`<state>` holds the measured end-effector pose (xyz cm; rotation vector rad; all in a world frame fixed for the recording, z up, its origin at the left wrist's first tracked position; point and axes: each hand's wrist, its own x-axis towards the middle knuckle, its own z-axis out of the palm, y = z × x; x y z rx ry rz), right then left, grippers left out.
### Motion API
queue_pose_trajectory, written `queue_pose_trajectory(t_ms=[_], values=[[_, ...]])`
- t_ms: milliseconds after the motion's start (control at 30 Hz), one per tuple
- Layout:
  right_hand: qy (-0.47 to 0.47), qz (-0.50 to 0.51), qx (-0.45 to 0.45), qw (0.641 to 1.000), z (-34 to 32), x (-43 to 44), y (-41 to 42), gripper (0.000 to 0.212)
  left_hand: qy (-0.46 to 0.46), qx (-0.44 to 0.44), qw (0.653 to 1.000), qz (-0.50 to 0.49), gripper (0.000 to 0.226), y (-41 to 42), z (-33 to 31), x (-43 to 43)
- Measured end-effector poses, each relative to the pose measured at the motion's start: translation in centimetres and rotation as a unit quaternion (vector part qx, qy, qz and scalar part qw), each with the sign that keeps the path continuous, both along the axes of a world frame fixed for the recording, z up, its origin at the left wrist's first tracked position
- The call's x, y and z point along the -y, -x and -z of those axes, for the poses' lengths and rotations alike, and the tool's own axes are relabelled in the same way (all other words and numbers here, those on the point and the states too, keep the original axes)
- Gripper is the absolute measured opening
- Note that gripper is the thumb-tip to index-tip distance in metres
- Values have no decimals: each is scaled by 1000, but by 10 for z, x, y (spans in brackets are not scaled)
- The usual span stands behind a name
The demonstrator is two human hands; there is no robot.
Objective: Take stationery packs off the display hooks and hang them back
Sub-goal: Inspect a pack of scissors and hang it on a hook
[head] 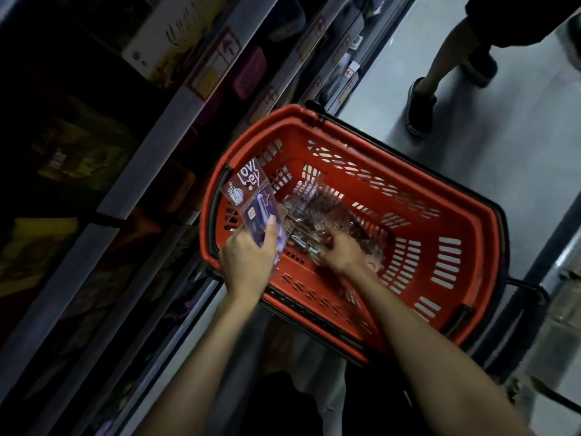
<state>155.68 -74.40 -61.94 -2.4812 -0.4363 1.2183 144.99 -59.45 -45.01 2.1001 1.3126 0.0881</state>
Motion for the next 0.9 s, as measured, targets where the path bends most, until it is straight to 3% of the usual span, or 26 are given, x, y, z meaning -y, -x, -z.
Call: queue_pose_trajectory(t_ms=[133, 233, 367, 433, 533, 767, 900], values=[[30, -72, 21, 997, 20, -13, 7, 44, 7, -33, 999, 16, 44, 5, 8, -3], [42, -98, 45, 993, 29, -16, 13, 40, -6, -41, 999, 27, 36, 4, 9, -4], [32, -111, 52, 992, 25, -17, 21, 18, -22, -34, 998, 38, 29, 3, 6, -4], [8, -64, 45, 997, 16, -15, 20, 15, -29, -33, 998, 42, 32, 4, 7, -4], [-31, 97, 0, 995, -1, -1, 12, 11, -14, -24, 998, 47, 32, 5, 7, -5], [-197, 304, -27, 932, -113, 40, -8, 27, 30, -28, 997, 72, 24, 3, -9, -7], [-262, 369, -76, 889, -166, 66, -6, 37, 79, -10, 994, 73, 35, 5, -10, -12]])
